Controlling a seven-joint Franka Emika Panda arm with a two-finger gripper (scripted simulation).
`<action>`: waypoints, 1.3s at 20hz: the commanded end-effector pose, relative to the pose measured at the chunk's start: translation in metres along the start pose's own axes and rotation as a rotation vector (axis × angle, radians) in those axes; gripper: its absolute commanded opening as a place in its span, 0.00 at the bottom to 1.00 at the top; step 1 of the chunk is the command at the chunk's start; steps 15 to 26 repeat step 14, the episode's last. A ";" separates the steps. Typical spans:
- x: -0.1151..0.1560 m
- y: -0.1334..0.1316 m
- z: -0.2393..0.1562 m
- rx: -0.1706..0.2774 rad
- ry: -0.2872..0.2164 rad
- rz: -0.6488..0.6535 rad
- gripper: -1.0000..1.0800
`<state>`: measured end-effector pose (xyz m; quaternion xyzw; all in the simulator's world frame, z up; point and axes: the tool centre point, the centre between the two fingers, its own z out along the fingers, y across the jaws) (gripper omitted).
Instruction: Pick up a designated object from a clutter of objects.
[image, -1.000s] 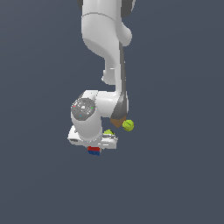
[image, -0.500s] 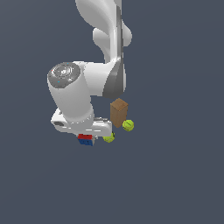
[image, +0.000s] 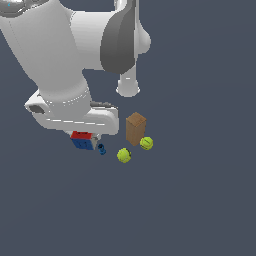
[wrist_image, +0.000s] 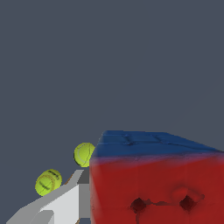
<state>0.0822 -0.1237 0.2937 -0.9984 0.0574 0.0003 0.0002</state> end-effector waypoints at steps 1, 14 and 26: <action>0.000 0.004 -0.022 0.000 0.000 0.000 0.00; 0.001 0.014 -0.068 0.000 0.001 -0.001 0.00; 0.001 0.014 -0.068 0.000 0.001 -0.001 0.00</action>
